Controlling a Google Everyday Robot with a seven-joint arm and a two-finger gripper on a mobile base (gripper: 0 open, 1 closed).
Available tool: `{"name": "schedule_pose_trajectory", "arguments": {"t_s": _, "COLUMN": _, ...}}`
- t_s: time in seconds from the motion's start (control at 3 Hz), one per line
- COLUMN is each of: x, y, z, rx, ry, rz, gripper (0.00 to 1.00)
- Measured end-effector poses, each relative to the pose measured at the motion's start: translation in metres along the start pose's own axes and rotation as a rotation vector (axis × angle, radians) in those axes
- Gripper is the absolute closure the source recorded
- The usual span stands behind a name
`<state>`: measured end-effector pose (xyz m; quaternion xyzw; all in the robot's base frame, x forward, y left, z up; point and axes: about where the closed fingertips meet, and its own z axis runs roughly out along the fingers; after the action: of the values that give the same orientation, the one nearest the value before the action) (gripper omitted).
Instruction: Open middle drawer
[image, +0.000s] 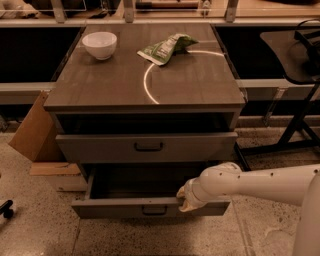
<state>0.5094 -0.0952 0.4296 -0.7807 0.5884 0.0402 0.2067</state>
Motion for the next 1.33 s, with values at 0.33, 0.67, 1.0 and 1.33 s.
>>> {"name": "schedule_pose_trajectory", "arguments": {"t_s": 0.33, "x": -0.0005, "y": 0.0009, "z": 0.001, "rx": -0.002, "ry": -0.001, "rz": 0.0, "gripper": 0.27}}
{"name": "schedule_pose_trajectory", "arguments": {"t_s": 0.67, "x": -0.001, "y": 0.0018, "z": 0.002, "rx": -0.005, "ry": -0.002, "rz": -0.001, "gripper": 0.04}}
{"name": "schedule_pose_trajectory", "arguments": {"t_s": 1.0, "x": -0.0013, "y": 0.0022, "z": 0.0025, "rx": -0.006, "ry": -0.003, "rz": -0.001, "gripper": 0.0}}
{"name": "schedule_pose_trajectory", "arguments": {"t_s": 1.33, "x": -0.0021, "y": 0.0091, "z": 0.0065, "rx": -0.048, "ry": -0.048, "rz": -0.003, "gripper": 0.0}}
